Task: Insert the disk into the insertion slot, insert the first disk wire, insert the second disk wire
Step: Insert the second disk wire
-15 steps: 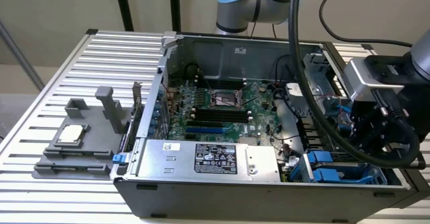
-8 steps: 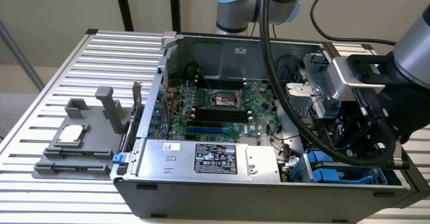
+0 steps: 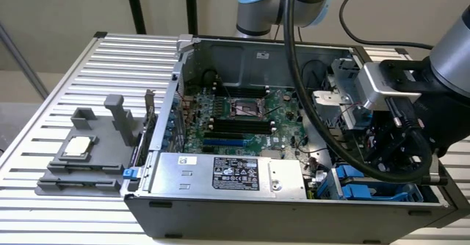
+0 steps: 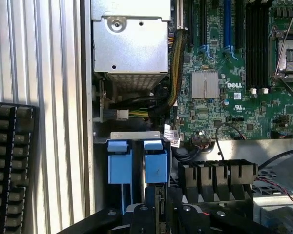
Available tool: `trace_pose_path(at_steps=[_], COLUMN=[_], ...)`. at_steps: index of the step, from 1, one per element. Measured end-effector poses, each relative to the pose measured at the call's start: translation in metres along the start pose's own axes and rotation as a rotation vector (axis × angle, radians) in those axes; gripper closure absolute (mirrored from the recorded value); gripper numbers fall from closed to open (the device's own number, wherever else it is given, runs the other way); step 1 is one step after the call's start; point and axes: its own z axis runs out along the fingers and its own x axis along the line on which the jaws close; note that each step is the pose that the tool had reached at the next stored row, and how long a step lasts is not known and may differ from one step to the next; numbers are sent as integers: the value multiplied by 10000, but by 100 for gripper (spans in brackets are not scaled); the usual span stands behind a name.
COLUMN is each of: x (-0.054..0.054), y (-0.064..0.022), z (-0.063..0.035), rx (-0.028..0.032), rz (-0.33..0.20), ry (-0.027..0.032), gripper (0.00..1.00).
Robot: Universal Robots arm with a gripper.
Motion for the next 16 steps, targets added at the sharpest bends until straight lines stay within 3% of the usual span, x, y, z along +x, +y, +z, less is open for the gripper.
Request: trace_pose_path(at_steps=[12,16], x=[0,-14], y=[8,5], z=[-6,-158], rx=[-1,0], rz=[0,1], ry=[-44,-45], gripper=[75,75])
